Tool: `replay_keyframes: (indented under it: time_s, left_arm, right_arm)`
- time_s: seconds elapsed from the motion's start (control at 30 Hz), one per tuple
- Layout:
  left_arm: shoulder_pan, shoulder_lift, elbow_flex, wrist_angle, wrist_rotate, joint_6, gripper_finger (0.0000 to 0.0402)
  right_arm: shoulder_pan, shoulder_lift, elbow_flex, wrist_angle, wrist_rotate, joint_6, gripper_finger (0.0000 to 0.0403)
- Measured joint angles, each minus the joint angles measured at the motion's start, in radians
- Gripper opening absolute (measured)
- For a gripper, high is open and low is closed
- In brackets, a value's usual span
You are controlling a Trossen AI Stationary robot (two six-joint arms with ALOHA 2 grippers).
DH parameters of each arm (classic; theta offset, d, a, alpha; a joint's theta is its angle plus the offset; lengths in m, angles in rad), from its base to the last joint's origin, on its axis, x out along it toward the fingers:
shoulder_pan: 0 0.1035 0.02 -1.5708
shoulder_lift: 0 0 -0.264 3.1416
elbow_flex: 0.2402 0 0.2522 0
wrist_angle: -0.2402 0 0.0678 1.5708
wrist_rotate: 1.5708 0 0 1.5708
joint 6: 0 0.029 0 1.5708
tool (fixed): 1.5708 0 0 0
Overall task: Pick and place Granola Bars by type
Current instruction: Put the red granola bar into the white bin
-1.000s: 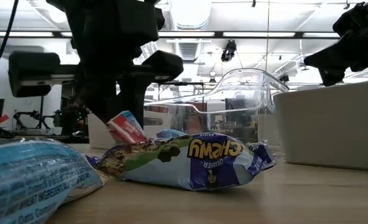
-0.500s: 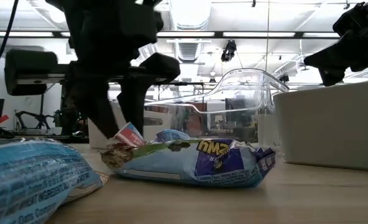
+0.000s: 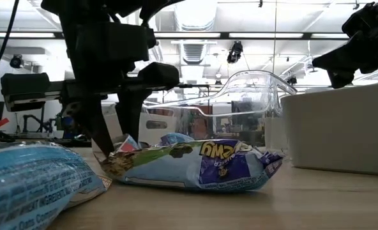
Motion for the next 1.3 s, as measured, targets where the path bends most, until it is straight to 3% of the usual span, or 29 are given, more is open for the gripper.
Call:
replay_keyframes:
  time_s: [0.37, 0.7, 0.93, 1.3]
  left_arm:
    - [0.001, 0.006, -0.001, 0.000, -0.009, 0.008, 0.0092]
    - [0.001, 0.008, -0.001, -0.003, -0.016, 0.003, 0.0008]
    - [0.001, -0.017, 0.020, -0.065, -0.016, -0.056, 0.0012]
    - [0.001, -0.192, 0.036, -0.124, -0.024, -0.101, 0.0011]
  right_arm:
    - [0.000, 0.000, 0.000, 0.000, 0.000, 0.000, 0.0013]
    - [0.000, 0.000, 0.000, 0.000, 0.000, 0.000, 0.0013]
    - [0.000, 0.000, 0.000, 0.000, 0.000, 0.000, 0.0013]
    - [0.000, -0.001, 0.000, -0.001, 0.000, 0.000, 0.0013]
